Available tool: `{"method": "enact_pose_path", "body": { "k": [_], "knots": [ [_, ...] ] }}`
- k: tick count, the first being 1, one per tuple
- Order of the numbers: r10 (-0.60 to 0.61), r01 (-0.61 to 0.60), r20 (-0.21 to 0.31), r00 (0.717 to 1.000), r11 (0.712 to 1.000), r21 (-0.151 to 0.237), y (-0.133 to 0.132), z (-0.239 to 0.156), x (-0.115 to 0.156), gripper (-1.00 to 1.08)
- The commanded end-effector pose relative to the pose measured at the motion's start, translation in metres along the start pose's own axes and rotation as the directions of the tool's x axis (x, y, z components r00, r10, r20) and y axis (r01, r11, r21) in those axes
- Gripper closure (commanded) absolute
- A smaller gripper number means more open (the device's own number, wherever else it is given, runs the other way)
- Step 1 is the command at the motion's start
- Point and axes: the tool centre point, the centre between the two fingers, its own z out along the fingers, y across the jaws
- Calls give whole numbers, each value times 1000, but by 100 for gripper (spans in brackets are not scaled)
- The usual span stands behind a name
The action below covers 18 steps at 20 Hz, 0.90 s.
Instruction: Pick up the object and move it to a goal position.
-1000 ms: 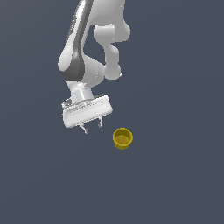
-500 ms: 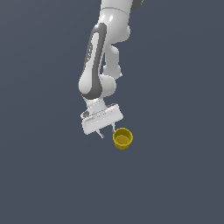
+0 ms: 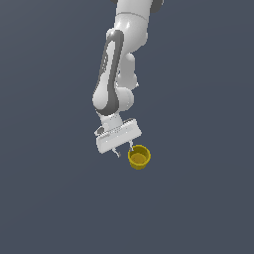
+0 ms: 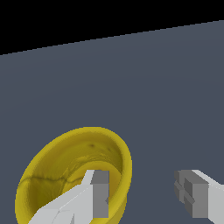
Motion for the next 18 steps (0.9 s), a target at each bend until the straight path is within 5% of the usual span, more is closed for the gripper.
{"method": "enact_pose_path", "body": {
  "k": [1, 18],
  "knots": [
    [5, -5, 5, 1000, 1000, 7, -5, 2, -1, -20],
    [8, -9, 9, 1000, 1000, 11, -9, 32, -2, -20]
  ]
}}
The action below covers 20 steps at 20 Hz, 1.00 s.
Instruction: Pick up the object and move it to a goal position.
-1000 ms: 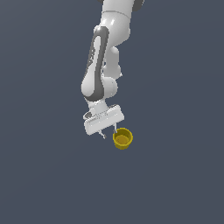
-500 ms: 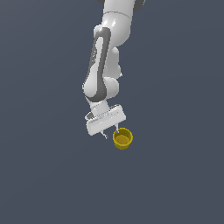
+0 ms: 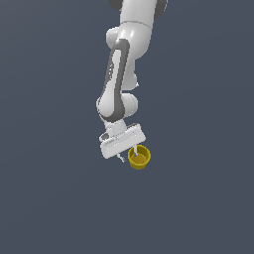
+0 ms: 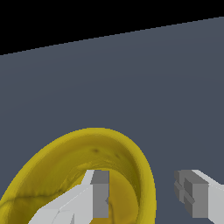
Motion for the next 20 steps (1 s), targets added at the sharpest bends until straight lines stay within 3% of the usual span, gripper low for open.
{"method": "enact_pose_path", "body": {
  "k": [1, 3, 4, 15, 20],
  "knots": [
    [1, -1, -1, 1000, 1000, 0, 0, 4, 0, -20],
    [1, -1, -1, 1000, 1000, 0, 1, 5, 1, -20],
    [1, -1, -1, 1000, 1000, 0, 1, 5, 1, 108],
    [1, -1, -2, 1000, 1000, 1, 0, 5, 1, 108],
    [-15, 15, -18, 1000, 1000, 18, -8, 2, 4, 108]
  ]
}}
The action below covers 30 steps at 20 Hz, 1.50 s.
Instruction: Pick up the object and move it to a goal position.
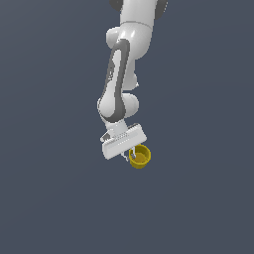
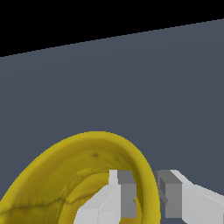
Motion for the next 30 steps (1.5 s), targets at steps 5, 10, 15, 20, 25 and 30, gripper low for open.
{"method": "enact_pose_path", "body": {
  "k": [5, 10, 15, 20, 25, 30],
  "knots": [
    [-44, 46, -47, 998, 998, 48, -24, -6, 8, 108],
    [-101, 114, -114, 988, 987, 112, -58, -18, 15, 108],
    [-170, 210, -208, 963, 959, 192, -103, -37, 19, 108],
    [-227, 310, -303, 925, 913, 264, -148, -60, 15, 108],
    [-261, 386, -375, 890, 868, 312, -179, -80, 7, 108],
    [-280, 435, -420, 863, 834, 340, -198, -93, -2, 108]
  ]
}}
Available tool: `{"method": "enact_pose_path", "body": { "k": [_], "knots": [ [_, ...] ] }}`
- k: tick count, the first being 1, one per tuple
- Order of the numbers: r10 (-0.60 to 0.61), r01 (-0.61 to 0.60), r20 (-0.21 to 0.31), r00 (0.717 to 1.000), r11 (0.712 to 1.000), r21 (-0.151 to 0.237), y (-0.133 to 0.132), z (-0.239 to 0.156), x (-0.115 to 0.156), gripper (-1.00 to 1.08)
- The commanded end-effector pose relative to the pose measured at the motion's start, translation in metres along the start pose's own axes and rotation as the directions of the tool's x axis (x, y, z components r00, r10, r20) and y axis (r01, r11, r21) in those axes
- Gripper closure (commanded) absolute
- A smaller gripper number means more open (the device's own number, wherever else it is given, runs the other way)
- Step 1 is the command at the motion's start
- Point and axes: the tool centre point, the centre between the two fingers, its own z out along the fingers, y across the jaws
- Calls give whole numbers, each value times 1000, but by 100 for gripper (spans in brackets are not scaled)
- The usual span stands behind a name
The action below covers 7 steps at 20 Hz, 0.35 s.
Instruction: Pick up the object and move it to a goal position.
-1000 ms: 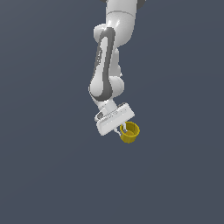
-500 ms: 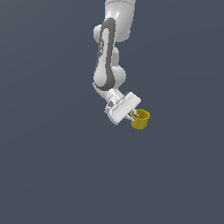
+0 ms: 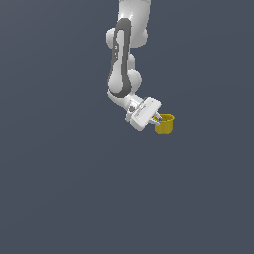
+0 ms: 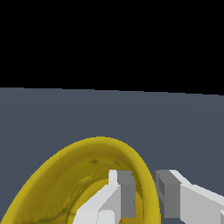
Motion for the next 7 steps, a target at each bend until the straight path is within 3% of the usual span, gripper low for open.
{"method": "enact_pose_path", "body": {
  "k": [1, 7],
  "knots": [
    [-19, 19, -18, 1000, 1000, 21, -10, -2, 3, 108],
    [-30, 31, -26, 999, 999, 37, -16, -4, 1, 108]
  ]
}}
